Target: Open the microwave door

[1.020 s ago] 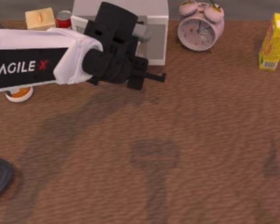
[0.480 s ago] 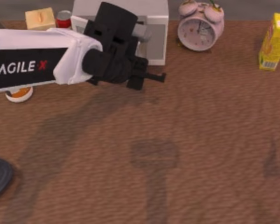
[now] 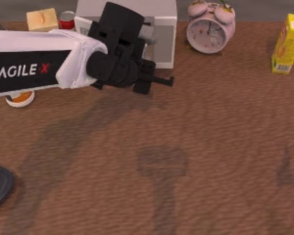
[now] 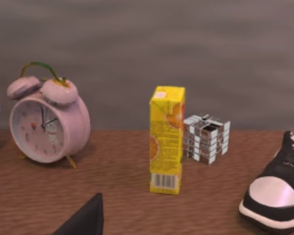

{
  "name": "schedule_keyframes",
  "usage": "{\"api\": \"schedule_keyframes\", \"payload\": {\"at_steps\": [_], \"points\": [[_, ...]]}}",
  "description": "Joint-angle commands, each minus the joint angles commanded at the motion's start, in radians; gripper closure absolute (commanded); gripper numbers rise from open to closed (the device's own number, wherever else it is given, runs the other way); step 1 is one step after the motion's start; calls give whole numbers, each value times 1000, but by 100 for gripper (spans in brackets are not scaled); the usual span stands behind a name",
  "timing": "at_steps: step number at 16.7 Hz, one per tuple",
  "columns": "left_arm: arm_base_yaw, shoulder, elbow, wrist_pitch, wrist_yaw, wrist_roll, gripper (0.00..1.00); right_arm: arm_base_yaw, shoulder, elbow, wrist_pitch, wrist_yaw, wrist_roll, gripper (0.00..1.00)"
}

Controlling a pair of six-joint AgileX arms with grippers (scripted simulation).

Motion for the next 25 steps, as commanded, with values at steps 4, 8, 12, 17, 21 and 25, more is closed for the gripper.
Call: {"api": "schedule_keyframes", "payload": {"at_steps": [4, 8, 12, 17, 21, 25], "points": [[1, -9, -14, 5, 20, 14, 100, 0, 0, 0, 0, 0, 0, 0], [14, -24, -34, 13, 36, 42, 100, 0, 0, 0, 0, 0, 0, 0], [14, -24, -34, 13, 36, 42, 100, 0, 0, 0, 0, 0, 0, 0], [14, -24, -34, 13, 36, 42, 100, 0, 0, 0, 0, 0, 0, 0], [14, -24, -34, 13, 36, 42, 100, 0, 0, 0, 0, 0, 0, 0], [14, -24, -34, 13, 36, 42, 100, 0, 0, 0, 0, 0, 0, 0]]}}
